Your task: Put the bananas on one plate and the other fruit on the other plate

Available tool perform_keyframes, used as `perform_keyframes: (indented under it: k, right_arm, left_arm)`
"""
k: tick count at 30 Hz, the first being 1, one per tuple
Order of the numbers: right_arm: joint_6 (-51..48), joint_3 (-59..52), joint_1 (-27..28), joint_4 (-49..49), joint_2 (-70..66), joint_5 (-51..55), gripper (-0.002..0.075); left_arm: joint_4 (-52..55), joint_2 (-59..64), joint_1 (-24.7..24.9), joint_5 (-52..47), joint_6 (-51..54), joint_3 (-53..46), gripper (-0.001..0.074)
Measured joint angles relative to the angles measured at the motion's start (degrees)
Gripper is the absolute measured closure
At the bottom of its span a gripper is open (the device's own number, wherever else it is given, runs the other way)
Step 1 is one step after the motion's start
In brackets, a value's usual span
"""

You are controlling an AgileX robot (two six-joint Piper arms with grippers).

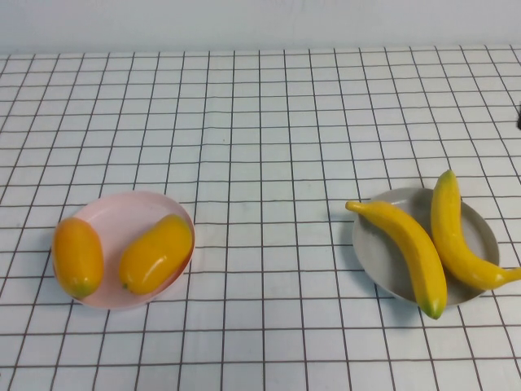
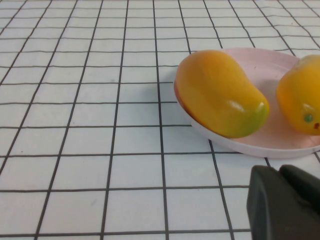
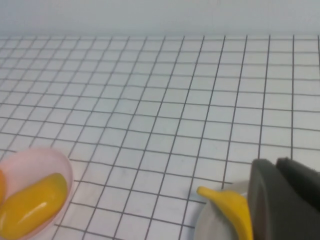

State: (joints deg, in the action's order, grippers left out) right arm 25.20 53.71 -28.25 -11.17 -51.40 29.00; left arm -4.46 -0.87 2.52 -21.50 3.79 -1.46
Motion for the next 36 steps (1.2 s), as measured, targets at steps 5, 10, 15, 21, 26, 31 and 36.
perform_keyframes:
  k: [5,10,15,21,26,31,36]
  right_arm:
    - [-0.48,-8.53,0.0,-0.16,12.58,-2.65,0.0738]
    - [-6.07,-14.85,0.0,-0.62,23.41,-5.56,0.074]
    - [-6.93,-18.57,0.0,-2.26,26.12,-3.15,0.0741]
    - [-7.16,-22.93,0.0,-2.64,27.72,-2.34,0.0741]
    - [-7.16,-27.72,0.0,-5.64,34.34,-3.5,0.0741]
    - [-7.16,-31.17,0.0,-7.9,43.88,1.75,0.0741]
    - [-7.16,-35.4,0.0,-8.69,51.33,3.59,0.0741]
  left_arm:
    - [0.0,0.0,0.0,0.0,0.0,0.0,0.0738]
    - [0.0,0.0,0.0,0.0,0.0,0.0,0.0738]
    - [0.0,0.0,0.0,0.0,0.0,0.0,0.0738]
    - [0.0,0.0,0.0,0.0,0.0,0.0,0.0738]
    - [0.0,0.0,0.0,0.0,0.0,0.0,0.0738]
    - [0.0,0.0,0.0,0.0,0.0,0.0,0.0738]
    - [0.0,0.0,0.0,0.0,0.0,0.0,0.0738]
